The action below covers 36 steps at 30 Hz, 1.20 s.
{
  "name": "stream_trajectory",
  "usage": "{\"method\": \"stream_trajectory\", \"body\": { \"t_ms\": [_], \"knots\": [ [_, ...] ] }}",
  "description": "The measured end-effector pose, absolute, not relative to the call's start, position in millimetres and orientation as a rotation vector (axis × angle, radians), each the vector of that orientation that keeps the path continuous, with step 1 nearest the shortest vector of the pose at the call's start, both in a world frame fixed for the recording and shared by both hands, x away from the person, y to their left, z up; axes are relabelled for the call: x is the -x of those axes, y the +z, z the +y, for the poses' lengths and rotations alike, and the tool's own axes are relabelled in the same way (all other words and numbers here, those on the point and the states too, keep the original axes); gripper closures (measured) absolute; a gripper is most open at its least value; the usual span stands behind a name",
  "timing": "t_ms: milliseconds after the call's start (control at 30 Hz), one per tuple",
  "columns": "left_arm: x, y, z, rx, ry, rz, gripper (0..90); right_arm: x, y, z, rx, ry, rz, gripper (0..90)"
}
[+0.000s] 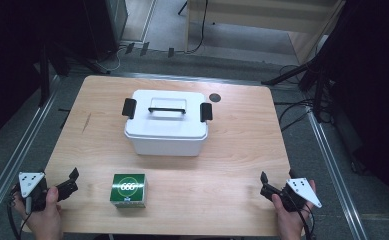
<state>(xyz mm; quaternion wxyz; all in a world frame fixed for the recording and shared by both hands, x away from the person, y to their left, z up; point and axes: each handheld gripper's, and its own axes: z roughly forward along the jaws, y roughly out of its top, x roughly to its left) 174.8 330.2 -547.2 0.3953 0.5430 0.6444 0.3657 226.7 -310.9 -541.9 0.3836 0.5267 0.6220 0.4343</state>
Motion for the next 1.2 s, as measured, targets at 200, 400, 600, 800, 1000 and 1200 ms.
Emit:
{"method": "stream_trajectory", "body": {
  "t_ms": [200,400,600,800,1000,1200],
  "knots": [
    [-173,-539,319,-1.407,0.916,1.624,0.1,-225,-540,-308,-1.342,1.115,1.585,4.9],
    [-169,-533,302,-1.447,0.943,1.580,12.6,-222,-534,-295,-1.336,1.184,1.605,7.2],
    [-163,-531,287,-1.427,0.914,1.573,29.0,-219,-529,-269,-1.300,1.204,1.660,19.9],
    [-163,-532,279,-1.435,0.885,1.562,42.8,-214,-525,-248,-1.271,1.252,1.690,29.8],
    [-163,-531,271,-1.468,0.805,1.507,53.6,-207,-522,-223,-1.222,1.308,1.762,34.0],
    [-163,-530,263,-1.491,0.745,1.475,59.1,-201,-521,-196,-1.173,1.365,1.847,35.9]
  ]
}}
